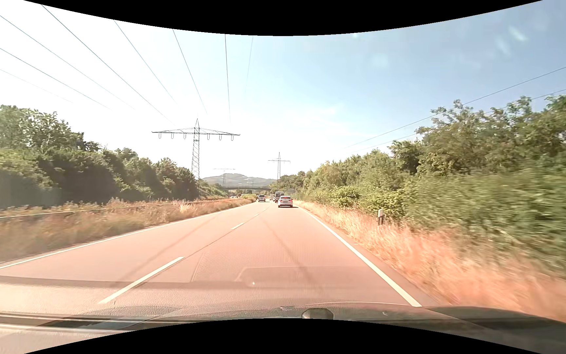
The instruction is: Follow the waypoints while adhering to traffic rules and regulations
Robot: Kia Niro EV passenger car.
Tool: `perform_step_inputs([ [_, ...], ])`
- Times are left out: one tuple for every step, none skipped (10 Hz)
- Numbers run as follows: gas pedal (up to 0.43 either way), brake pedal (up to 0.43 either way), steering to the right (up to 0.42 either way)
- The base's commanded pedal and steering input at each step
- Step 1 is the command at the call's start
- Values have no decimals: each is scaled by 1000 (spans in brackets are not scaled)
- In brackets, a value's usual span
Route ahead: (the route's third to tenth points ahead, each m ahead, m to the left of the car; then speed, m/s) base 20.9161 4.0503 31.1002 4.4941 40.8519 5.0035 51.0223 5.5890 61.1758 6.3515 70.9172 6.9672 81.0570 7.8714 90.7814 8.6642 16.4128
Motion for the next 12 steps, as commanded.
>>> perform_step_inputs([
  [0,0,-6],
  [0,0,-6],
  [0,0,-6],
  [0,0,-6],
  [0,0,-6],
  [0,0,-6],
  [0,0,-6],
  [0,0,-6],
  [0,0,-6],
  [0,0,-6],
  [0,0,-6],
  [0,0,-6],
])
